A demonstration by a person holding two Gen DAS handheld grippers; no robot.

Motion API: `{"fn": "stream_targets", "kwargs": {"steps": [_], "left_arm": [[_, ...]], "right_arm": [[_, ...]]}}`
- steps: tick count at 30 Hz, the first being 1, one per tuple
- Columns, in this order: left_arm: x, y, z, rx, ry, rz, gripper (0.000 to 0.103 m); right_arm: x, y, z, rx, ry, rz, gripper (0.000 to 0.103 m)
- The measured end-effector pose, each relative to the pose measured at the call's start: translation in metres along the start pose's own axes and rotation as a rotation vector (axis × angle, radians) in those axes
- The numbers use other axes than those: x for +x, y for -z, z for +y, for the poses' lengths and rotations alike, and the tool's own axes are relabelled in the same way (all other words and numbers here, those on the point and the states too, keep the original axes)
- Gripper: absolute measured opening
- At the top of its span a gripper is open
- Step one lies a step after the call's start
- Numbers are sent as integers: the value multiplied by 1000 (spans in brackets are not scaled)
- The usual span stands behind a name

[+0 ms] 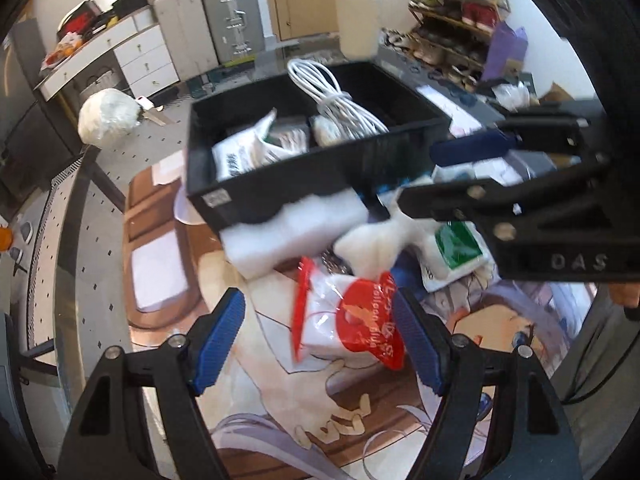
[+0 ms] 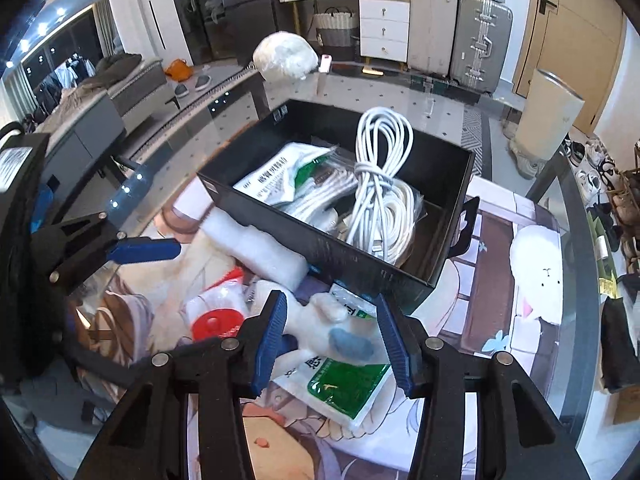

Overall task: Organize soft objects
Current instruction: 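Open both tools and move them back over the table pile, then grasp the white plush toy with the right tool while the left tool grasps the red balloon-glue bag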

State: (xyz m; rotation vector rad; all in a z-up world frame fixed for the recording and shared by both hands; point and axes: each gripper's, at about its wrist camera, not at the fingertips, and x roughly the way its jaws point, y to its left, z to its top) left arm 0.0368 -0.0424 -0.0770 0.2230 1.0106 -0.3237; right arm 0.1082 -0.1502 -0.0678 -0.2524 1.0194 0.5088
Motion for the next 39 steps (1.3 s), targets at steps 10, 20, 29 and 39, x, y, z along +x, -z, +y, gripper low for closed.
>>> {"fn": "stream_targets", "kwargs": {"steps": [10,20,29,39], "left_arm": [[8,3,-3,1,3,39,77],[-1,11,1,-9,53,31,77],[-2,9,-3,-6,110,39,77],[8,13,-3,12,49,71,77]], "right_arm": [[12,15,-1,-18,-32,88,48],[2,26,1,-44,-80,104,48],[6,16,-14,-14,-47,100,48],[17,29,15,-107,-123,193,48]]}}
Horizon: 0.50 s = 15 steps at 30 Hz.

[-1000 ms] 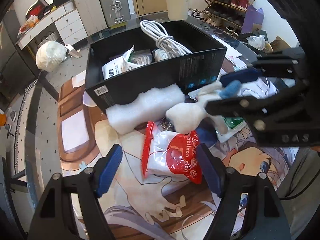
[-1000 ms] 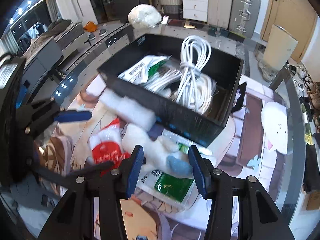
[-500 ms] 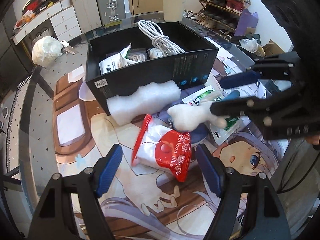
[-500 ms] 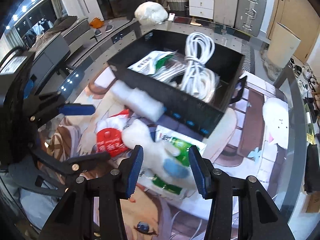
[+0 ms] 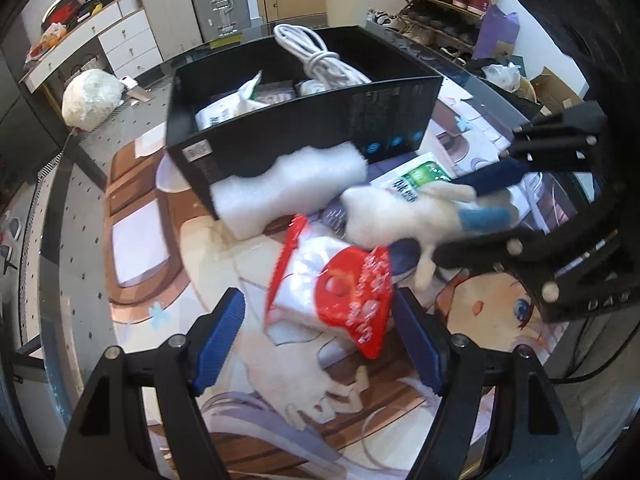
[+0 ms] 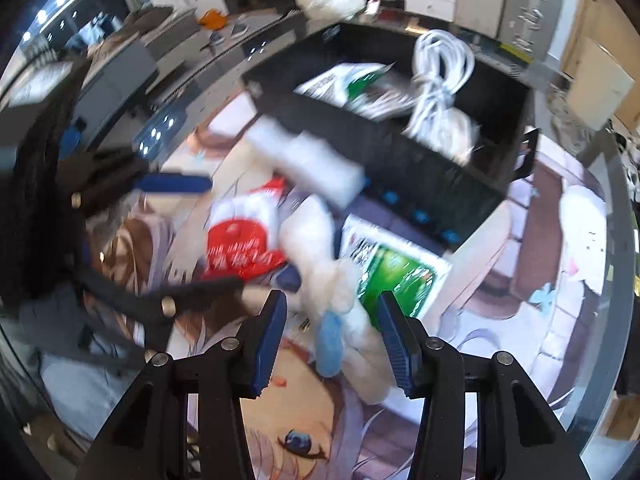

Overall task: Organize soft objects
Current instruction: 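Grasp the white plush toy with the right tool while the left tool grasps the red balloon-glue bag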

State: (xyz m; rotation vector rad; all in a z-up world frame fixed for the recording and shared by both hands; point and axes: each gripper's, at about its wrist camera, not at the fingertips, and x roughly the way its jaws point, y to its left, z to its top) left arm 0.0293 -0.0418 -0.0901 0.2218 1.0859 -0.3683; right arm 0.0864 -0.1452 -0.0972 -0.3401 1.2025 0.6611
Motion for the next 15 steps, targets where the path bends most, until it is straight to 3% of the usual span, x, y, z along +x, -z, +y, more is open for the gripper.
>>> {"fn": "stream_targets", "kwargs": {"steps": [4,9,15], "left_arm": [[-2,11,8,13,-20,12,77],[-5,19,32,-74,-41,27,76],[-22,6,36,-146,108,-46,76]], "right_arm": [[7,10,9,-45,9,31,49],[0,11,23,-65,-54,28,49],[1,2,23,-58,24,12,49]]}}
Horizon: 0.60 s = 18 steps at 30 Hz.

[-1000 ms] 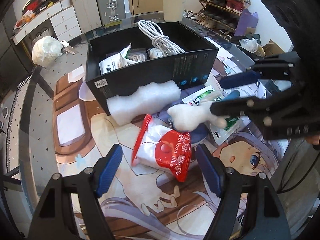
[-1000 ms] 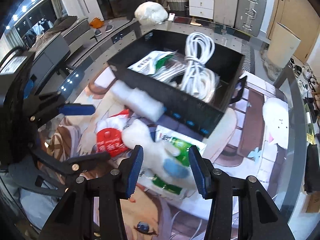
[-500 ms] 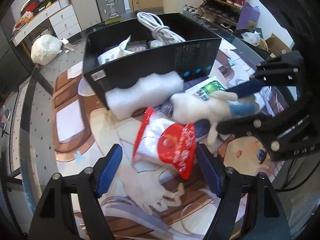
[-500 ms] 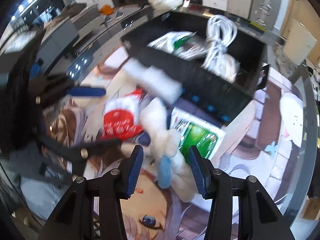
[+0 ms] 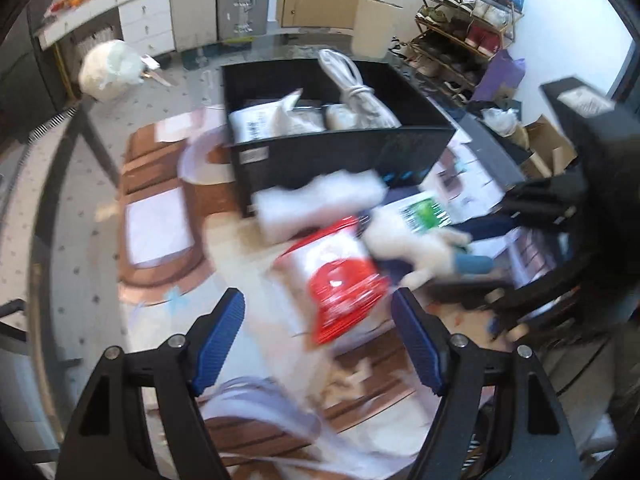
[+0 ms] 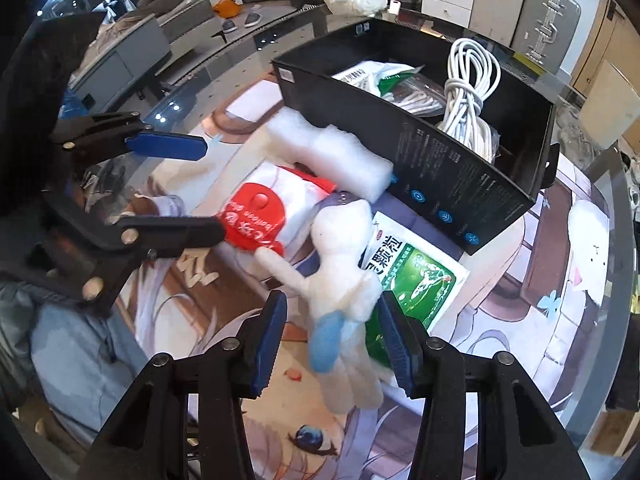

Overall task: Organize soft objects
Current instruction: 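Grasp the white plush toy with the right tool while the left tool grasps the red balloon-glue bag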

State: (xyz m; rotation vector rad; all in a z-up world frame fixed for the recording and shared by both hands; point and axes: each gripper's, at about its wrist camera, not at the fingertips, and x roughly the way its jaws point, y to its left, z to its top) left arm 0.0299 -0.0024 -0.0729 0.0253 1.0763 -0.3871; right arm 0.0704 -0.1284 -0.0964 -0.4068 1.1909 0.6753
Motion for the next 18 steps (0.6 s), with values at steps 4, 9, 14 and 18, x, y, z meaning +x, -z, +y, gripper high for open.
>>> {"fn": "stream_targets", "kwargs": {"steps": [4,9,14,18], "left_arm": [[23,-18,-14,-12,24,58,77],[40,-24,-19,-12,8,87,75],[36,-16,-17,44,-18,86,47],[25,-7,-11,57,-5,86,50]], "right_arm": [[10,-5,9,-30,44,17,35],[-1,4,0,-9,43,2,27],[-21,10,-18,32,37,-28,26],[-25,15,-21,44,9,-17,26]]}}
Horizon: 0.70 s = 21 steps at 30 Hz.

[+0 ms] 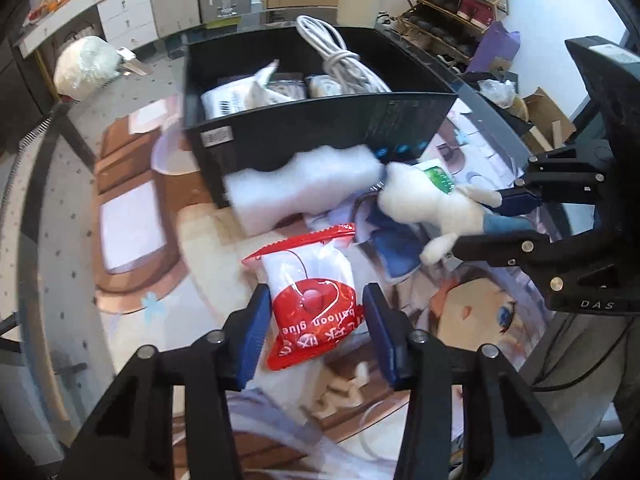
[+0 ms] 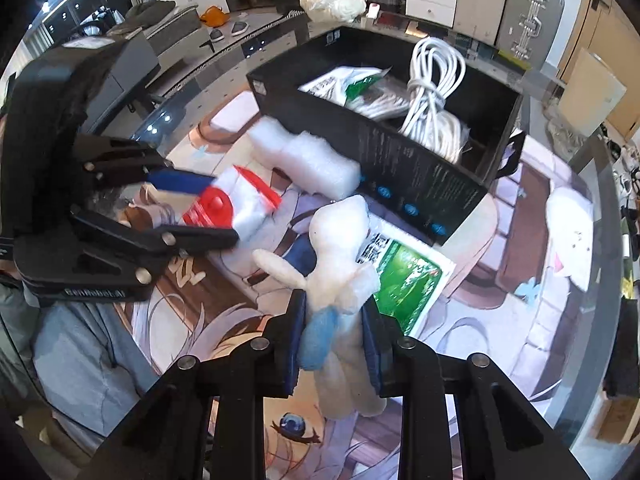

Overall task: Organize soft objects
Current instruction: 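Grasp the white plush toy with the right tool while the left tool grasps the red balloon-glue bag, then lift the plush toy and red bag and carry them over the black box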

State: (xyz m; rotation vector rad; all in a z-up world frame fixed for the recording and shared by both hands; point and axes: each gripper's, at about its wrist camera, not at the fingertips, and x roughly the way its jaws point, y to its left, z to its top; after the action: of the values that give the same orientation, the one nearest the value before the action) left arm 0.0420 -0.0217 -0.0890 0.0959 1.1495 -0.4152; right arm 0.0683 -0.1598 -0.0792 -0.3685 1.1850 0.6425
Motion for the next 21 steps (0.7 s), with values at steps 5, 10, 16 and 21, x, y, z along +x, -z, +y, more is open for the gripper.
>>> {"fn": "stream_targets", "kwargs": {"steps": [5,10,16,21], "left_arm": [[3,-5,3,-33,-40,3,68],[18,-9,-4,-20,-76,40,55],[16,-6,-6,13,-102,16,42],[8,-5,-9,33,-100,-8,42]], "right_arm": [[11,-2,5,-20,48,19,31],[16,-6,4,-15,56,18,41],[11,-1,9,-27,57,5,24],[-6,-2,9,-11,39,-50,23]]}}
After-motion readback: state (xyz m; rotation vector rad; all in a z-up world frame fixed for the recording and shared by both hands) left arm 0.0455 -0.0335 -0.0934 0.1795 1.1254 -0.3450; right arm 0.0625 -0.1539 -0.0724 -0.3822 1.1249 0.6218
